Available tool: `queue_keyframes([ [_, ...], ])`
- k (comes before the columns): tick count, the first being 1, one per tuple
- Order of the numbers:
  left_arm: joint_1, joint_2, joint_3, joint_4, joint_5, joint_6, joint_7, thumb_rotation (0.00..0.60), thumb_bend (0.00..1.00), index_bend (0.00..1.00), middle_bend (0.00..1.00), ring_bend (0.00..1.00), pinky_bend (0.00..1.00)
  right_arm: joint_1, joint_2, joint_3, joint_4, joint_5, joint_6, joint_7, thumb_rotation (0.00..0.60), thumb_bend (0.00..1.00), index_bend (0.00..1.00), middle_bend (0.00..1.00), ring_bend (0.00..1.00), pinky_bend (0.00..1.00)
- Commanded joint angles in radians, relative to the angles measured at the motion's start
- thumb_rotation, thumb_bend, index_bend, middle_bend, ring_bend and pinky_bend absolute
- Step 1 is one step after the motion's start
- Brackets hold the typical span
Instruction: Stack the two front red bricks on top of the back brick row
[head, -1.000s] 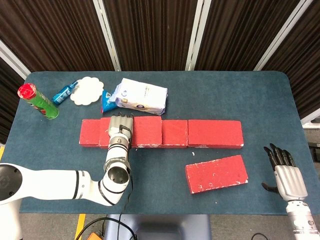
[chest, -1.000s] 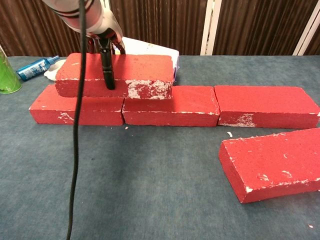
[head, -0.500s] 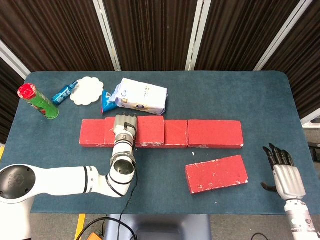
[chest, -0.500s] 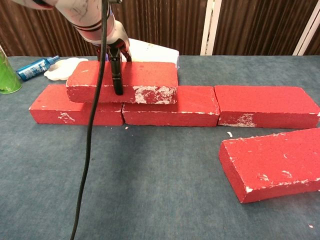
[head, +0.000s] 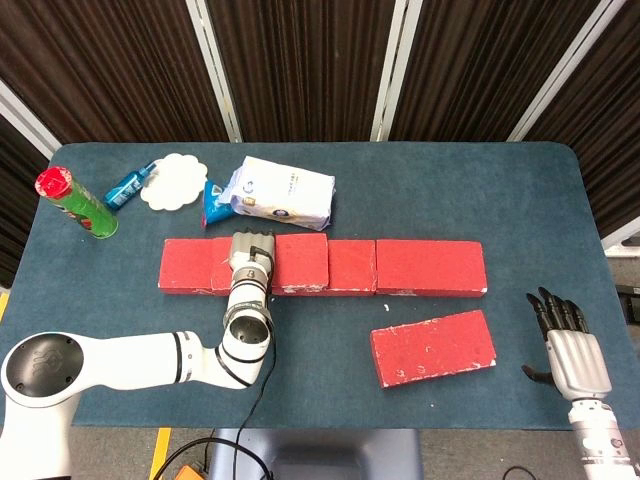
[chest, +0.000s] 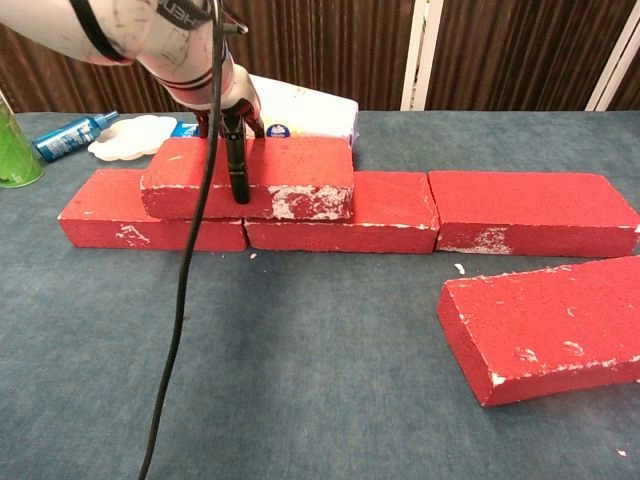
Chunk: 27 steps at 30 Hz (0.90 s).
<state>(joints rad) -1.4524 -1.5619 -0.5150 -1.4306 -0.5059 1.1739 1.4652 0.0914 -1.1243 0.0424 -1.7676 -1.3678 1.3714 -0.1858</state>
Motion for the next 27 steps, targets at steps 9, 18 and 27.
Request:
queue_keyframes([
  [9, 0.013, -0.017, -0.018, 0.023, 0.022, 0.000, 0.021, 0.600, 0.24, 0.00, 0.08, 0.00, 0.13, 0.002, -0.004, 0.000, 0.001, 0.005, -0.005, -0.007, 0.600, 0.00, 0.15, 0.05, 0.00, 0.00],
  [18, 0.030, -0.024, -0.012, 0.028, 0.051, -0.017, 0.038, 0.600, 0.24, 0.00, 0.07, 0.00, 0.10, 0.005, -0.010, 0.002, 0.000, 0.014, -0.009, -0.016, 0.600, 0.00, 0.15, 0.05, 0.00, 0.00],
  [27, 0.037, -0.029, -0.016, 0.023, 0.052, -0.012, 0.046, 0.600, 0.24, 0.00, 0.03, 0.00, 0.10, 0.007, -0.012, 0.000, -0.002, 0.017, -0.014, -0.022, 0.600, 0.00, 0.15, 0.05, 0.00, 0.00],
])
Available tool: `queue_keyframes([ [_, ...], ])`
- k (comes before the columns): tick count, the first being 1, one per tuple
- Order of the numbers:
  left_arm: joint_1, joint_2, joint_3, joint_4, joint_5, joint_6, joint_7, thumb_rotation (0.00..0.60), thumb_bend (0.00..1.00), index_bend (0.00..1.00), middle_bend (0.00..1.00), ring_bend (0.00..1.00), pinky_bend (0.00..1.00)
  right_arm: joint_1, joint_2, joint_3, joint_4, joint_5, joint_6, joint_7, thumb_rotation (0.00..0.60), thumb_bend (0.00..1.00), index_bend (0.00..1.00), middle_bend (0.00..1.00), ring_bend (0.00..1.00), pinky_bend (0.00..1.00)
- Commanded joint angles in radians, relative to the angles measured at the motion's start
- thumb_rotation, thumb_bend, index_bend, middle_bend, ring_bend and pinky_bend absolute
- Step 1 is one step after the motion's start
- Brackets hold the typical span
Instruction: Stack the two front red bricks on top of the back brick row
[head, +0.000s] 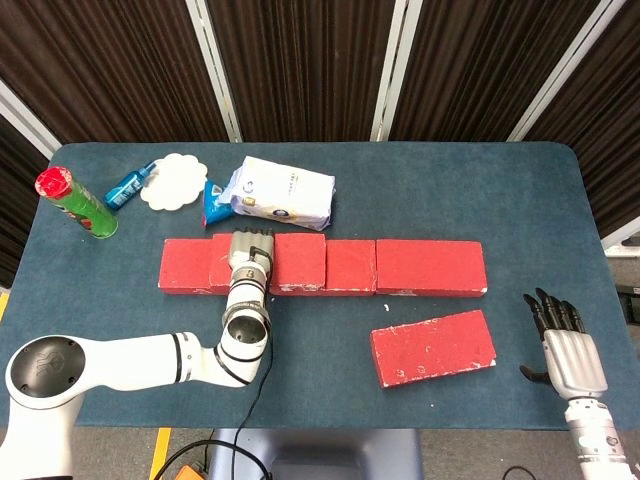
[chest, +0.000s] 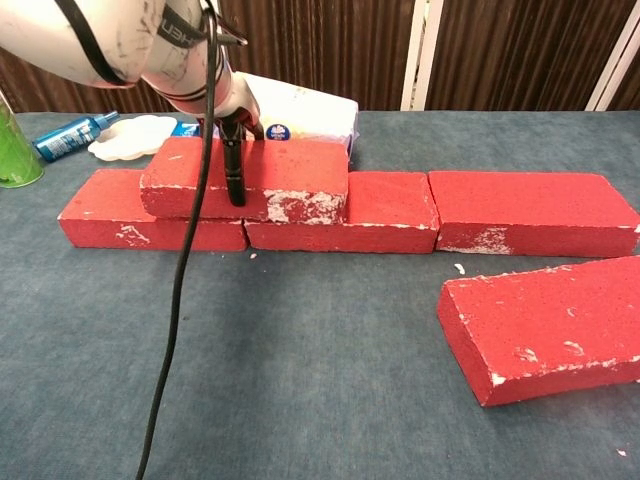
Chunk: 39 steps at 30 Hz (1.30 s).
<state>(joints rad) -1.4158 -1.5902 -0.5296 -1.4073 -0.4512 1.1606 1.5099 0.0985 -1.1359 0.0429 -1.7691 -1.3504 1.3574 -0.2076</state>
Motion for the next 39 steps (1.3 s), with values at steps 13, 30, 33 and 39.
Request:
queue_keyframes([
  [13, 0.008, -0.014, -0.020, 0.021, -0.005, 0.005, 0.004, 0.600, 0.23, 0.00, 0.00, 0.00, 0.08, 0.003, -0.004, -0.002, -0.002, 0.005, -0.005, -0.011, 0.600, 0.00, 0.15, 0.05, 0.00, 0.00],
  [30, 0.022, -0.010, -0.033, 0.017, 0.003, 0.004, 0.013, 0.600, 0.21, 0.00, 0.00, 0.00, 0.07, 0.004, -0.007, -0.001, -0.010, 0.019, -0.008, -0.023, 0.600, 0.00, 0.15, 0.05, 0.00, 0.00],
  [33, 0.025, -0.011, -0.034, 0.018, 0.003, 0.004, 0.011, 0.600, 0.20, 0.00, 0.00, 0.00, 0.06, 0.002, -0.006, -0.001, -0.009, 0.018, -0.005, -0.019, 0.600, 0.00, 0.15, 0.05, 0.00, 0.00],
  [39, 0.027, -0.016, -0.033, 0.021, 0.007, 0.000, 0.010, 0.600, 0.19, 0.00, 0.00, 0.00, 0.05, 0.003, -0.003, -0.003, -0.012, 0.018, -0.009, -0.016, 0.600, 0.00, 0.15, 0.06, 0.00, 0.00],
])
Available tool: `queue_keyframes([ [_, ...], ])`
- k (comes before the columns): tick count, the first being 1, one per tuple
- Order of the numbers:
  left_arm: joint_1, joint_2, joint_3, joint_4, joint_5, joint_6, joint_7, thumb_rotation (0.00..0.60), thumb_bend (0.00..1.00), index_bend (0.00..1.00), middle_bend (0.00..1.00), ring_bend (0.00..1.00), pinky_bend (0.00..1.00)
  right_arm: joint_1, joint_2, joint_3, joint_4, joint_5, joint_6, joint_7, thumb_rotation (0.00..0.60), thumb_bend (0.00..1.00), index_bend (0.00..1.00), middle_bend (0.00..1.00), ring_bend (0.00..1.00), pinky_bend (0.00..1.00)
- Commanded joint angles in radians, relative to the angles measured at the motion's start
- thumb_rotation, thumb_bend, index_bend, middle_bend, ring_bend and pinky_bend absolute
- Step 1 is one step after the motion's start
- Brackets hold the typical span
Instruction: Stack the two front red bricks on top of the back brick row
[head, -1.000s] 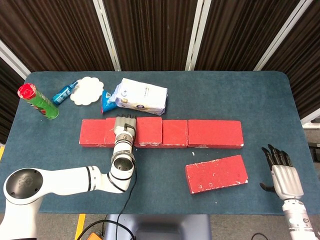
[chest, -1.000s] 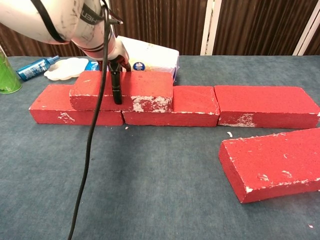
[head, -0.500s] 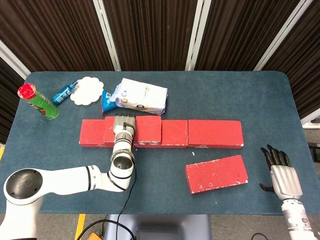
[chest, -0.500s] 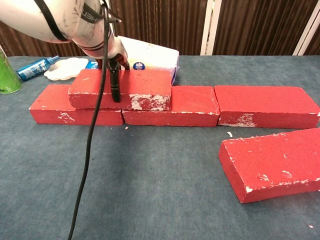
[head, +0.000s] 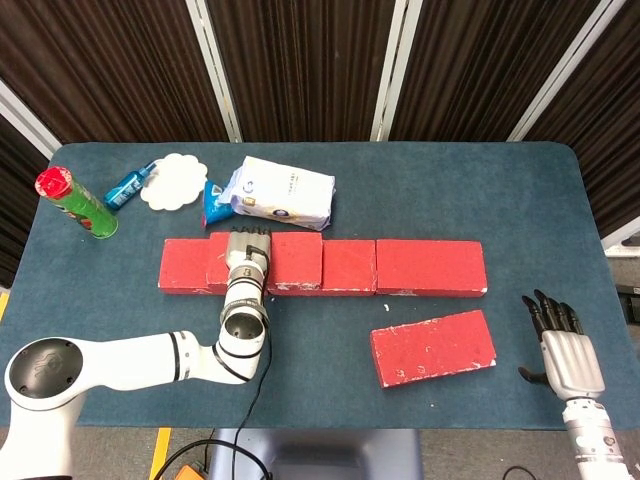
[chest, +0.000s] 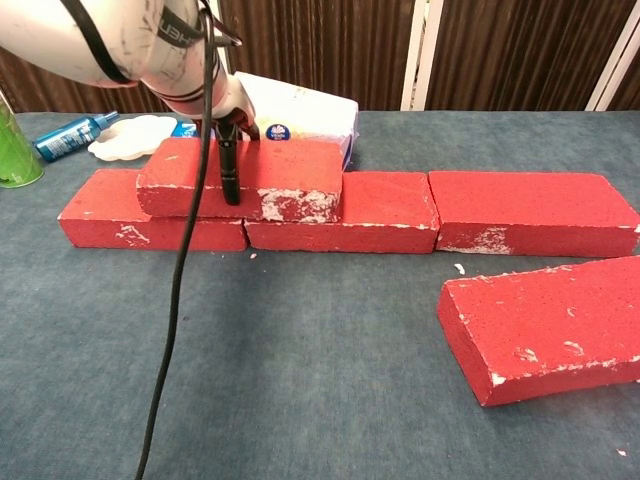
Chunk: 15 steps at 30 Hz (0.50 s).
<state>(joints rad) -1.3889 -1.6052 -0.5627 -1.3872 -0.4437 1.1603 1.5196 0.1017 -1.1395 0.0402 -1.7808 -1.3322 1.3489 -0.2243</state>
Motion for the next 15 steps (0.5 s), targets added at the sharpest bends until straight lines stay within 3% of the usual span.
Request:
queue_keyframes([
  [1, 0.000, -0.002, 0.000, 0.002, -0.001, 0.000, 0.000, 0.600, 0.19, 0.00, 0.00, 0.00, 0.05, 0.000, 0.001, 0.000, -0.001, 0.000, 0.000, 0.002, 0.600, 0.00, 0.15, 0.06, 0.00, 0.00],
  [10, 0.004, -0.007, -0.006, 0.011, 0.006, -0.006, -0.010, 0.600, 0.18, 0.00, 0.00, 0.00, 0.05, 0.001, 0.001, 0.001, -0.002, 0.005, -0.002, 0.000, 0.600, 0.00, 0.15, 0.06, 0.00, 0.00],
  [13, 0.005, -0.007, -0.007, 0.010, 0.007, -0.004, -0.012, 0.600, 0.02, 0.00, 0.00, 0.00, 0.05, 0.002, 0.002, 0.000, -0.003, 0.005, -0.004, -0.001, 0.600, 0.00, 0.15, 0.06, 0.00, 0.00],
  [15, 0.005, -0.005, -0.006, 0.007, 0.007, -0.002, -0.009, 0.600, 0.00, 0.00, 0.00, 0.00, 0.04, 0.002, 0.001, 0.000, -0.003, 0.006, -0.004, -0.003, 0.600, 0.00, 0.15, 0.06, 0.00, 0.00],
])
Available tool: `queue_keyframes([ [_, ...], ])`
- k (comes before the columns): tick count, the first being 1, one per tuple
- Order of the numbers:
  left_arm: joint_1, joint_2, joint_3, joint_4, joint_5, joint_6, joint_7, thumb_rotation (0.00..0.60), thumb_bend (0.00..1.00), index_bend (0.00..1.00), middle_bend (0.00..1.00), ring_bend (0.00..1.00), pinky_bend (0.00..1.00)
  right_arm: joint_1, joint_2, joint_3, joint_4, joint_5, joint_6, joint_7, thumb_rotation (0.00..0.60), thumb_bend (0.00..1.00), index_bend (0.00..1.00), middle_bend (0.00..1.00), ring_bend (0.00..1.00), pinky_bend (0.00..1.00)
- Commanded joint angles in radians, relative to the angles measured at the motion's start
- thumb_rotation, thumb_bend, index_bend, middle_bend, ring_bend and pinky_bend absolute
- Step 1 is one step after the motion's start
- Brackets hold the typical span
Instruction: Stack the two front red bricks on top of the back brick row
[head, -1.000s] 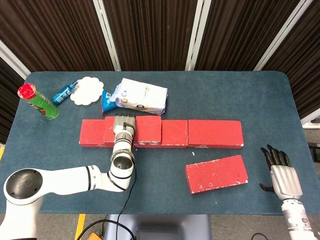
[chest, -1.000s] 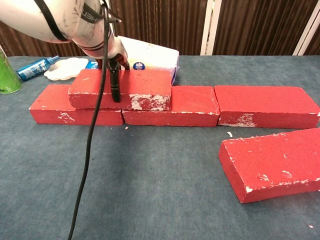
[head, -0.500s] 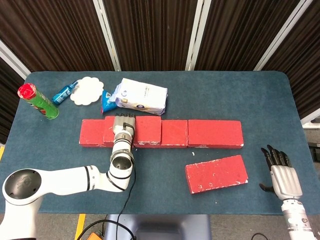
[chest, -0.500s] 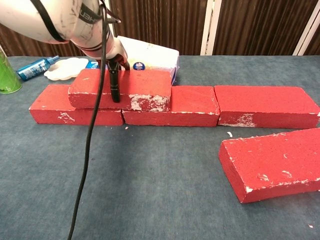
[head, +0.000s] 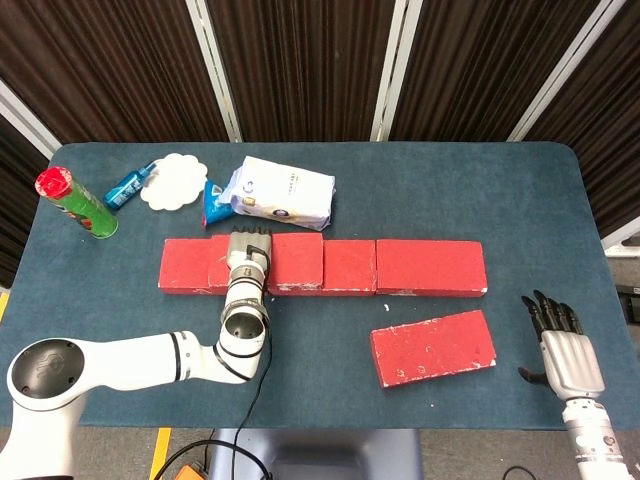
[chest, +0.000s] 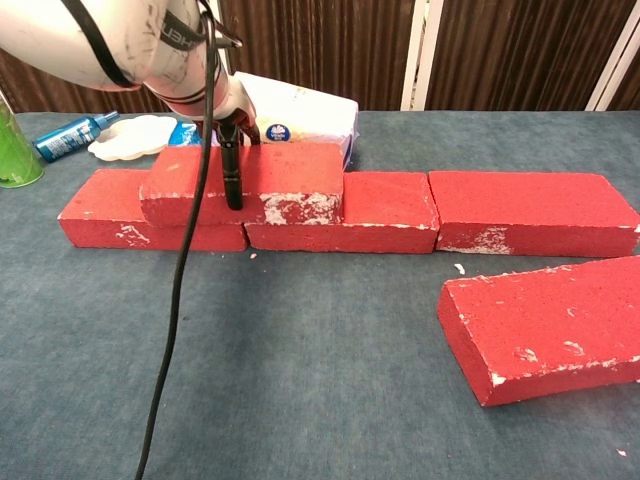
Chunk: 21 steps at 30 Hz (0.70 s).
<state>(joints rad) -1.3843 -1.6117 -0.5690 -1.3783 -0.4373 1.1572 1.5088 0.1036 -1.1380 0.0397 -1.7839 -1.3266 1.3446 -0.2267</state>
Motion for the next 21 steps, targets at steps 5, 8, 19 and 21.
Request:
queue_keyframes([
  [5, 0.004, 0.002, -0.004, -0.008, 0.014, 0.000, -0.015, 0.600, 0.00, 0.00, 0.00, 0.00, 0.04, 0.000, -0.001, 0.001, -0.001, 0.003, 0.001, -0.002, 0.600, 0.00, 0.15, 0.06, 0.00, 0.00],
  [8, 0.006, 0.003, -0.006, -0.011, 0.020, -0.001, -0.026, 0.600, 0.00, 0.00, 0.00, 0.00, 0.04, 0.000, -0.001, 0.001, -0.001, 0.002, 0.002, -0.002, 0.600, 0.00, 0.15, 0.06, 0.00, 0.00],
  [19, 0.027, 0.123, -0.032, -0.242, 0.091, 0.089, -0.070, 0.600, 0.00, 0.00, 0.00, 0.00, 0.04, 0.000, 0.003, 0.000, -0.002, -0.001, 0.002, 0.009, 0.600, 0.00, 0.15, 0.06, 0.00, 0.00],
  [21, 0.057, 0.176, -0.033, -0.332, 0.156, 0.105, -0.111, 0.600, 0.01, 0.00, 0.00, 0.00, 0.04, -0.001, 0.004, -0.001, 0.000, -0.004, 0.003, 0.011, 0.600, 0.00, 0.15, 0.06, 0.00, 0.00],
])
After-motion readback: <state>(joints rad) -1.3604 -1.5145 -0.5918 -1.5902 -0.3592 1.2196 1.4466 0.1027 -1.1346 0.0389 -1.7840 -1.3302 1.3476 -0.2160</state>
